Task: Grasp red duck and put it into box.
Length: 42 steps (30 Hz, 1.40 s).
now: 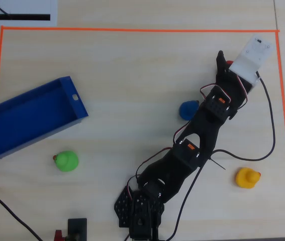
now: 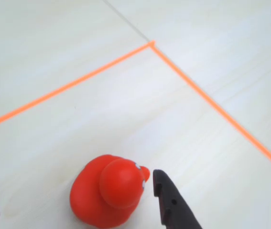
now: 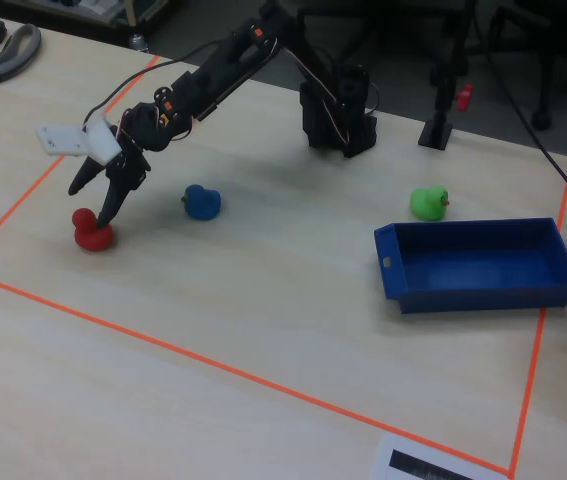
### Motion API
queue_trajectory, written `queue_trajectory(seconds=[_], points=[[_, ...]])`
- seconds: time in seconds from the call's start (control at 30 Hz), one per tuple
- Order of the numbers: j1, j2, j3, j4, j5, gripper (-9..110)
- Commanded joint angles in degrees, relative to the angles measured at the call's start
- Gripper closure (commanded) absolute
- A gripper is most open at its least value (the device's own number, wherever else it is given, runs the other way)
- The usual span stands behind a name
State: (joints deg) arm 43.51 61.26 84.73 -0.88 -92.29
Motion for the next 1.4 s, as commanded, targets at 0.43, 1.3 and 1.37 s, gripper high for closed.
queue_trajectory(seconds=[0.43, 1.3, 1.37], points=[[2.29, -12.39, -15.56, 2.90, 1.41, 60], [2.20, -19.78, -22.24, 6.94, 3.78, 101], [2.29, -18.19, -21.09, 5.62, 5.62, 101]])
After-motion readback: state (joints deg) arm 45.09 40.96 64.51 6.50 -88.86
